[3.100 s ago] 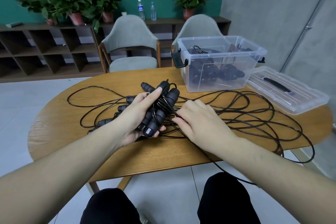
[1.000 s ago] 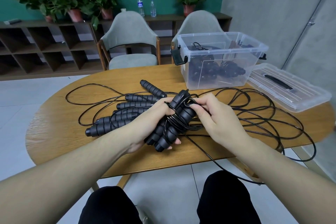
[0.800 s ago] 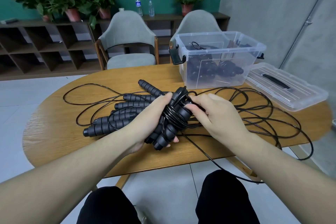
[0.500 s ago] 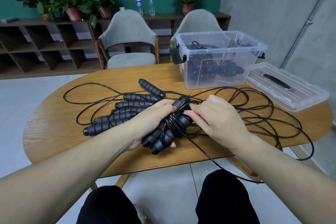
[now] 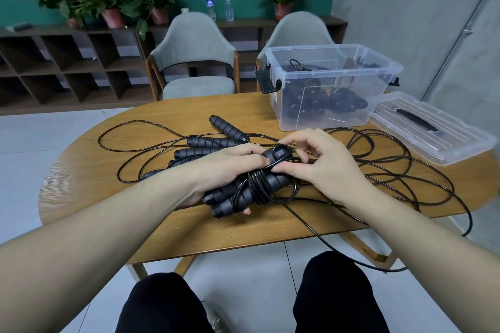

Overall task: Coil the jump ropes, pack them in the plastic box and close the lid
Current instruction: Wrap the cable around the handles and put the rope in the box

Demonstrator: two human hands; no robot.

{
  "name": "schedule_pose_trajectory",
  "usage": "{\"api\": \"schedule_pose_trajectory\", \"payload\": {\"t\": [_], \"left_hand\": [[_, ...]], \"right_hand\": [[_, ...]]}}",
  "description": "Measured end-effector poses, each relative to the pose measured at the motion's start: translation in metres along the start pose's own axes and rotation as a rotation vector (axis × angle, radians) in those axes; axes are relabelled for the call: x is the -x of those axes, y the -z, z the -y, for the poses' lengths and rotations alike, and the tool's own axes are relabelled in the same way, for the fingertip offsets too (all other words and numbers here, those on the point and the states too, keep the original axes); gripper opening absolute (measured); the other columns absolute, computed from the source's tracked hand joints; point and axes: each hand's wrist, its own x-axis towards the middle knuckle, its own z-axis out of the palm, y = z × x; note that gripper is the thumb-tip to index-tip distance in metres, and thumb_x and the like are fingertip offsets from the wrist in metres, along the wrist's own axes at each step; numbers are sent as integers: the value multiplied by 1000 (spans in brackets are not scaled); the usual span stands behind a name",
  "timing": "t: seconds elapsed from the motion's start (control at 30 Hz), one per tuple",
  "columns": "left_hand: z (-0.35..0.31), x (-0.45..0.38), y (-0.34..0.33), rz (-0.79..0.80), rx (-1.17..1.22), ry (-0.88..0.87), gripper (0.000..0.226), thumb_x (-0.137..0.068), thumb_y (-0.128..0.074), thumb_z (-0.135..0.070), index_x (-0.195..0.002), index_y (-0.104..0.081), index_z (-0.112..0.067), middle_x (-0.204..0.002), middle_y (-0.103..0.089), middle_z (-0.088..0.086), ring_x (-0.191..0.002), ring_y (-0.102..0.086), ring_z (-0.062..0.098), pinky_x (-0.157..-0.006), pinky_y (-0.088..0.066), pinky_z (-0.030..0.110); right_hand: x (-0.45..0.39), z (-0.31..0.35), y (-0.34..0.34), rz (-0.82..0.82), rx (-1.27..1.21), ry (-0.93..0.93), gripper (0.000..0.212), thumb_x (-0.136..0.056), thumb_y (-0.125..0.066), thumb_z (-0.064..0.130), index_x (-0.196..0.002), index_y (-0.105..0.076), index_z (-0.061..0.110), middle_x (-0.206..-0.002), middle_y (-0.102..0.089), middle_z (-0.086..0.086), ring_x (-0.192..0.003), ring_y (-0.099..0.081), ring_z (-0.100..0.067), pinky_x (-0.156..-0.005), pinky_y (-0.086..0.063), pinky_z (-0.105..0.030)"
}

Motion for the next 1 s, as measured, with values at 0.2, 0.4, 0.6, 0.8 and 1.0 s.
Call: {"api": "schedule_pose_trajectory", "payload": {"t": [0.2, 0.4, 0.6, 0.8, 1.0], "left_hand": [[-3, 1, -4, -114, -238, -127, 13, -92, -64, -44, -105, -68, -45, -104, -74, 18, -79, -72, 35, -79, -61, 56], [-5, -2, -7, -311, -860, -132, 43, -87, -50, -66, -128, -52, -54, -117, -66, -13, -105, -65, 16, -95, -53, 38], [-12, 0, -14, -432, -1380, -308, 45, -92, -41, -65, -133, -46, -47, -119, -57, -12, -99, -64, 28, -73, -47, 35], [-8, -24, 3, -498, -1419, -178, 44, -98, -37, -61, -134, -43, -35, -121, -55, -3, -92, -63, 30, -66, -42, 36], [0, -44, 14, -502, -877, -118, 36, -101, -41, -52, -125, -49, -27, -104, -62, -2, -97, -63, 30, -83, -51, 41]], "right_hand": [[-4, 0, 3, 104, -306, -244, 25, -71, -86, 16, -86, -70, 29, -69, -46, 4, -66, -40, -9, -66, -37, -19], [-7, 6, 7, 215, -263, -359, 14, -74, -84, 12, -79, -71, 16, -59, -43, 2, -59, -41, -8, -63, -41, -12], [-11, 8, 6, 277, -230, -557, 14, -75, -85, 22, -76, -72, 20, -57, -61, 12, -51, -50, 3, -62, -39, -19], [-12, 35, -1, 281, 70, -393, 24, -95, -57, 50, -88, -60, 28, -66, -62, 9, -54, -48, -1, -59, -42, -24], [-2, 55, -30, 163, 264, -197, 27, -99, -49, 40, -79, -47, 22, -67, -53, 7, -65, -49, -12, -59, -37, -33]]}}
